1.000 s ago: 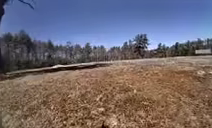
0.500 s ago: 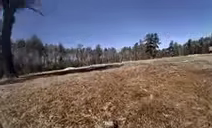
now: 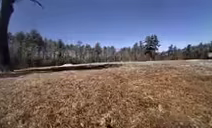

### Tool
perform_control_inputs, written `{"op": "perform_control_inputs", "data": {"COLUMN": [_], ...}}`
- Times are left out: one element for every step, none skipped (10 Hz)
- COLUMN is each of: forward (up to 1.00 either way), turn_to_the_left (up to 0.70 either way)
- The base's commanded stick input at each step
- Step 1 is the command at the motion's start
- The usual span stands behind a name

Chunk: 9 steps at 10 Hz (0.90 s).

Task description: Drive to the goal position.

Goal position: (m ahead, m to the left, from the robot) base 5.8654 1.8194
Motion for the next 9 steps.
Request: {"op": "perform_control_inputs", "data": {"forward": [0.70, 0.70, 0.70, 0.70, 0.70, 0.70, 0.70, 0.70, 0.70], "turn_to_the_left": [0.00, 0.00, 0.00, 0.00, 0.00, 0.00, 0.00, 0.00, 0.00]}}
